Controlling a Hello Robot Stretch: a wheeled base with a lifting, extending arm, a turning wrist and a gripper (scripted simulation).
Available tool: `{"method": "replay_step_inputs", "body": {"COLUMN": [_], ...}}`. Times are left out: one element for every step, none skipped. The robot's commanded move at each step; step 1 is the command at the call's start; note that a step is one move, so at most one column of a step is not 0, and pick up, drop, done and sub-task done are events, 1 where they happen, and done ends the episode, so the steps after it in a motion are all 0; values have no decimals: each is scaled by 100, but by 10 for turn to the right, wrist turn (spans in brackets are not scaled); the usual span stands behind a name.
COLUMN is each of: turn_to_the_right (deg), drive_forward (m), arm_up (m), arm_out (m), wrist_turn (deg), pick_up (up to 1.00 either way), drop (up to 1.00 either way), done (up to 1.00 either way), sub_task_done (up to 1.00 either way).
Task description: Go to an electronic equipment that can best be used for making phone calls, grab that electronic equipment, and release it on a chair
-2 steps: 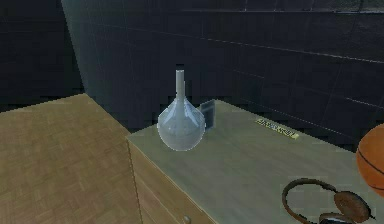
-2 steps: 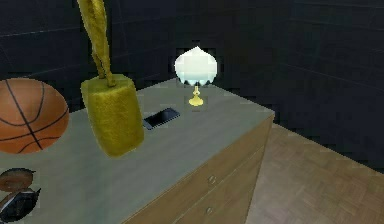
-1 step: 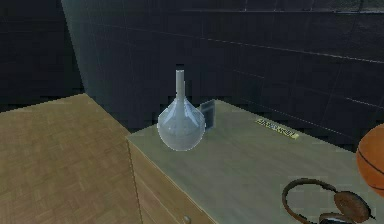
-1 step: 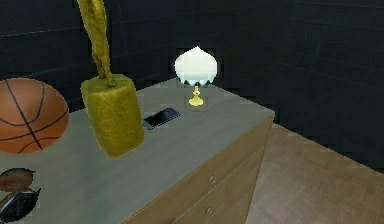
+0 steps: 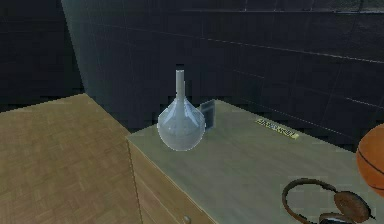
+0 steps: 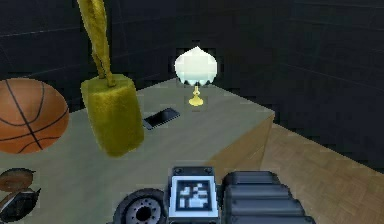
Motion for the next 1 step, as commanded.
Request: {"method": "replay_step_inputs", "body": {"turn_to_the_right": [0], "drive_forward": [0], "arm_up": [0], "arm_out": [38], "wrist_turn": [0], "pick_up": [0], "drop": [0], "done": [0], "sub_task_done": [0]}}
